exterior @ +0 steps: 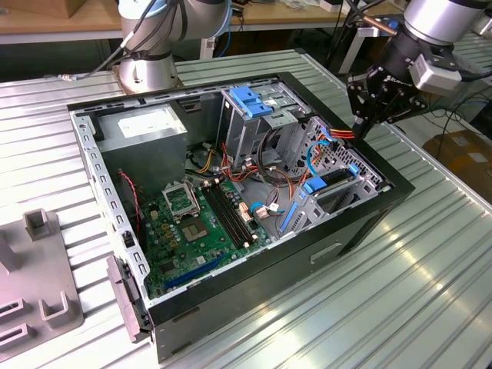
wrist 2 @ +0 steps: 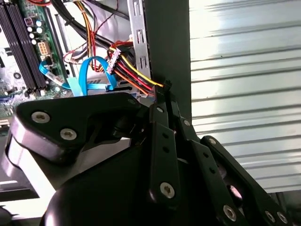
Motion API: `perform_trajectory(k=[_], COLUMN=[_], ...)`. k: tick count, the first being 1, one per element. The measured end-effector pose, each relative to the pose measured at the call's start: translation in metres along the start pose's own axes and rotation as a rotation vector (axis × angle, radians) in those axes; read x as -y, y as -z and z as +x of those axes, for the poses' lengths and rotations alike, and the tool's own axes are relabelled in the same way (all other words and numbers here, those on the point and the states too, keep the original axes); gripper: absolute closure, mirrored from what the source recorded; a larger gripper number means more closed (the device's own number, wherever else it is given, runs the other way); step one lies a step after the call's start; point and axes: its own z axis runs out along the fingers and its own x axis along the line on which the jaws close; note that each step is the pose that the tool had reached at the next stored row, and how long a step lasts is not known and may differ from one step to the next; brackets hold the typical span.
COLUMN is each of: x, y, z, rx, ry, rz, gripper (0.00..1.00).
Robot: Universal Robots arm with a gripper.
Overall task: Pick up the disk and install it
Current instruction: 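Insert the first disk wire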
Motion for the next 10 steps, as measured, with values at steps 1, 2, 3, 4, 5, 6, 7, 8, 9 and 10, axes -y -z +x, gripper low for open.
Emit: perform_trajectory(k=[1,2,3,4,5,6,7,8,9,10], x=[-0.0002,-0.0006,-0.0015,-0.0025,-0.0034,-0.0043,-0.0048,-0.0048,-0.0047,-0.0047], y=[0.0002,0.0002,0.0002,0.0002,0.0003,0.0004,0.0003,0.0003,0.0002,0.0002], z=[-0.0003,-0.0009,-0.0019,-0.0032,-0.0043,-0.0054,-0.0060,-0.0059,-0.0060,-0.0060], rx=[-0.0021,-0.0043,-0.0061,-0.0070,-0.0075,-0.0077,-0.0082,-0.0089,-0.0100,-0.0111], ry=[-0.001,-0.001,-0.001,0.000,0.000,-0.001,-0.005,-0.015,-0.031,-0.045], rz=[-0.0024,-0.0052,-0.0074,-0.0087,-0.0093,-0.0095,-0.0099,-0.0101,-0.0105,-0.0109], gripper=[0.84,0.84,0.84,0.84,0.84,0.84,0.84,0.84,0.84,0.84])
